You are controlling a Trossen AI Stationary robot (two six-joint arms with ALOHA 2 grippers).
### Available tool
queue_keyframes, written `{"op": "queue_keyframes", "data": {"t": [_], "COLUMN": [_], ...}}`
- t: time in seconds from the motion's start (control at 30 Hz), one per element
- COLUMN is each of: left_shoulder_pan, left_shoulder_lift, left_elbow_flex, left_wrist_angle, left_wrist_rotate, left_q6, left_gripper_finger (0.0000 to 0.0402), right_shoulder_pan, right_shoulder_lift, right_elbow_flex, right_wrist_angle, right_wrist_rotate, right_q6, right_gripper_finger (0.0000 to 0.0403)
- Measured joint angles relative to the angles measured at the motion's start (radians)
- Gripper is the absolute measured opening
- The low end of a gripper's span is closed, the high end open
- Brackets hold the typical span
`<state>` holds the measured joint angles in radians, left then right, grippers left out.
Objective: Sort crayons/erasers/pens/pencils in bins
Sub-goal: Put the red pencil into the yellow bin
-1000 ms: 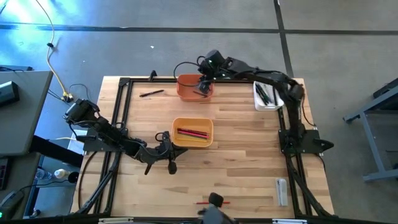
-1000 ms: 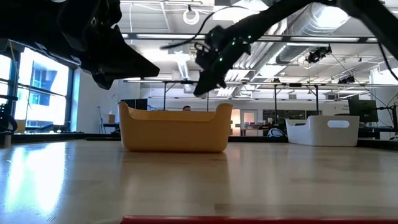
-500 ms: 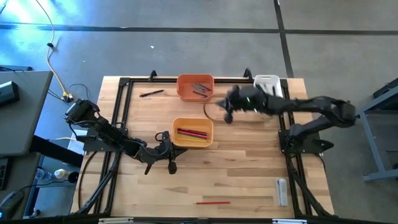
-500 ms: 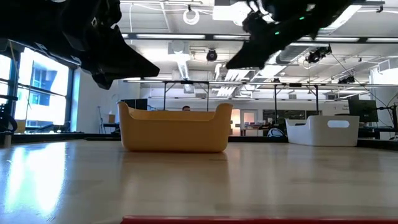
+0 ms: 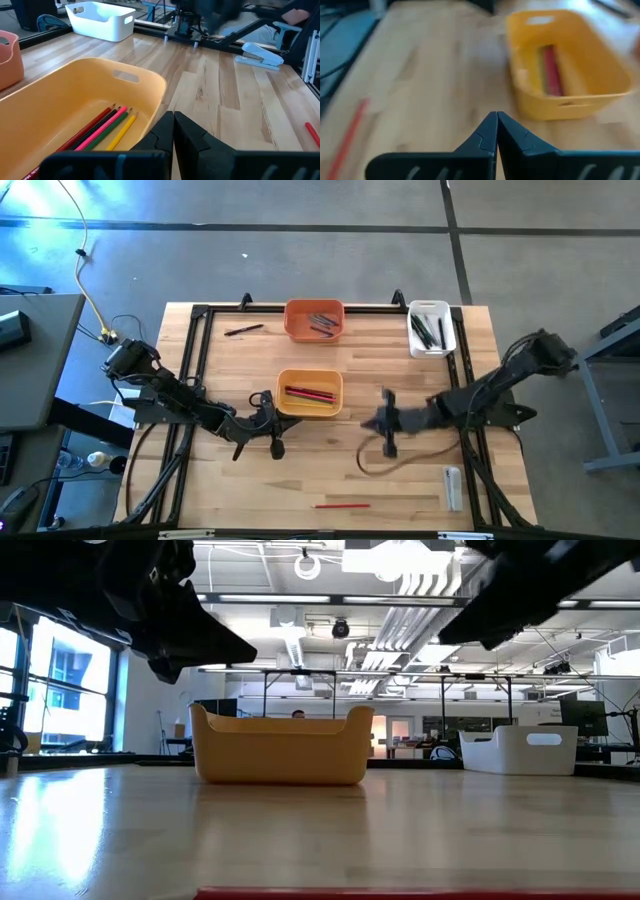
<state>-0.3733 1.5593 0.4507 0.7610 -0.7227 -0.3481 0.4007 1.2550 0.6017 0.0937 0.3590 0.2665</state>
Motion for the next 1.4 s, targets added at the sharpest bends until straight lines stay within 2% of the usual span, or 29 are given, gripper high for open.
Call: {"op": "queue_keyframes", "data": {"t": [0.23,0.43,0.57,0.8,0.93,1.1,1.4], "left_shoulder_pan": [0.000,-0.007,-0.016,-0.021,-0.021,-0.023,-0.042], "left_shoulder_lift": [0.000,0.000,0.000,0.000,0.000,0.000,0.000], "left_elbow_flex": [0.000,0.000,0.000,0.000,0.000,0.000,0.000], "left_wrist_angle": [0.000,-0.001,-0.002,-0.005,-0.006,-0.026,-0.036], "left_wrist_rotate": [-0.005,0.000,0.000,0.004,0.004,0.011,0.023], "left_q6": [0.000,-0.012,-0.015,-0.010,-0.008,-0.013,-0.026], "left_gripper_finger": [0.0000,0.0000,0.0000,0.0000,0.0000,0.0000,0.0000], "right_shoulder_pan": [0.245,0.361,0.414,0.464,0.467,0.465,0.464], "right_shoulder_lift": [0.170,0.364,0.479,0.631,0.682,0.696,0.720], "right_elbow_flex": [0.060,0.177,0.273,0.425,0.462,0.463,0.467], "right_wrist_angle": [0.001,0.001,-0.006,-0.128,-0.163,-0.172,-0.199], "right_wrist_rotate": [0.057,0.049,0.026,0.027,0.028,0.029,0.038], "right_q6": [0.152,0.227,0.252,0.313,0.347,0.385,0.398], "right_gripper_finger": [0.0000,0.0003,0.0028,0.0107,0.0128,0.0125,0.0092]}}
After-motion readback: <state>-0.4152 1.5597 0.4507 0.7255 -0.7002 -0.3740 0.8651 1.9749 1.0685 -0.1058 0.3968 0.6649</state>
